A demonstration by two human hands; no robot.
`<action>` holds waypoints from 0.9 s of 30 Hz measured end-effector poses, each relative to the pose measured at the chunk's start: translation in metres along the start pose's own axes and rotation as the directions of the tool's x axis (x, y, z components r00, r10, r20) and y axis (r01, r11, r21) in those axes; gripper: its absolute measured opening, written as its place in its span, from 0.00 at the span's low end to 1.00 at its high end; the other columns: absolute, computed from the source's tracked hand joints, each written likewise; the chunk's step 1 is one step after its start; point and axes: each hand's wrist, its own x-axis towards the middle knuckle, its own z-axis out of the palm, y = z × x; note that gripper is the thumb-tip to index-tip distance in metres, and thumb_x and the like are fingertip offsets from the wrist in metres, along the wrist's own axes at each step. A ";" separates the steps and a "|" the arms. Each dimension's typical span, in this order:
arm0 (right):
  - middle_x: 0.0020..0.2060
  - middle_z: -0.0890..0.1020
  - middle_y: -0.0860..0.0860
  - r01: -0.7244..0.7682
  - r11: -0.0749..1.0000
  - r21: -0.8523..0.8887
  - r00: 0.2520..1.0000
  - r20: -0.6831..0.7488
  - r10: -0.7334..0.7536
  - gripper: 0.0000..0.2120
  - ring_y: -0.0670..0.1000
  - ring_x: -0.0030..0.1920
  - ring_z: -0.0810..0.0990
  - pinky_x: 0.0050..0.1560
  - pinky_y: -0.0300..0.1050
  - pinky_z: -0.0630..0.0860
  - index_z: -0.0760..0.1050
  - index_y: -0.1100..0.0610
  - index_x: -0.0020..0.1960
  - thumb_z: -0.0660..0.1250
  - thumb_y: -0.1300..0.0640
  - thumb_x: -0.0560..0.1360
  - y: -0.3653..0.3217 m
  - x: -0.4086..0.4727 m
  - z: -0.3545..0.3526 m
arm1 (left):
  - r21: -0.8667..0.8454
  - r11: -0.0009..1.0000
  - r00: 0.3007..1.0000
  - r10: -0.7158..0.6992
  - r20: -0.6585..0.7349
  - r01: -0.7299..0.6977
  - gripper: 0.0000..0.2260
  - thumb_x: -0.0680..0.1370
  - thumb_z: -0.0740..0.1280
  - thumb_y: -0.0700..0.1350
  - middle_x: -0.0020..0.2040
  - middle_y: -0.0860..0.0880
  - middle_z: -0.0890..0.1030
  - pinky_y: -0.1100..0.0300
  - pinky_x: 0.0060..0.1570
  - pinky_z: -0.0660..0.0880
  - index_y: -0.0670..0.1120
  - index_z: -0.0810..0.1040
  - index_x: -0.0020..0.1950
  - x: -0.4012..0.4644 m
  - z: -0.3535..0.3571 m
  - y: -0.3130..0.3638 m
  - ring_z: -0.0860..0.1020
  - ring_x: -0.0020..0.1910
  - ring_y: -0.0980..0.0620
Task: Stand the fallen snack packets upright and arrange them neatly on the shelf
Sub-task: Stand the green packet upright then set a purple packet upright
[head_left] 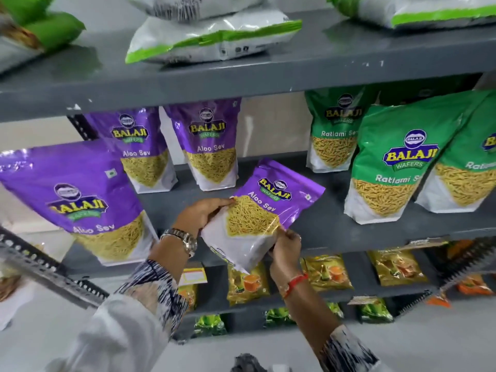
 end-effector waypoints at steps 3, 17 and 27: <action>0.46 0.77 0.59 0.113 0.994 0.005 0.993 -0.045 -0.113 0.05 0.56 0.47 0.76 0.52 0.55 0.73 0.73 0.62 0.50 0.62 0.61 0.77 -0.003 -0.005 -0.015 | -0.149 0.989 1.000 0.020 0.020 -0.017 0.12 0.75 0.66 0.44 0.26 0.49 0.83 0.61 0.34 0.78 0.43 0.80 0.32 -0.009 0.012 -0.016 0.81 0.26 0.54; 0.33 0.79 0.46 0.276 0.939 0.206 0.901 0.284 -0.327 0.10 0.44 0.37 0.76 0.42 0.39 0.74 0.74 0.52 0.39 0.62 0.63 0.77 -0.063 -0.047 -0.111 | -0.435 0.763 0.878 0.425 -0.218 -0.478 0.06 0.76 0.62 0.40 0.30 0.54 0.84 0.67 0.31 0.77 0.45 0.78 0.42 -0.143 0.075 -0.083 0.80 0.29 0.59; 0.30 0.84 0.44 0.252 0.929 0.272 0.846 0.404 -0.348 0.08 0.40 0.32 0.82 0.32 0.34 0.79 0.73 0.52 0.42 0.61 0.61 0.78 -0.063 -0.061 -0.130 | -0.455 0.667 0.808 0.500 -0.312 -0.590 0.14 0.76 0.61 0.38 0.31 0.53 0.84 0.66 0.31 0.78 0.47 0.82 0.35 -0.174 0.086 -0.104 0.81 0.30 0.58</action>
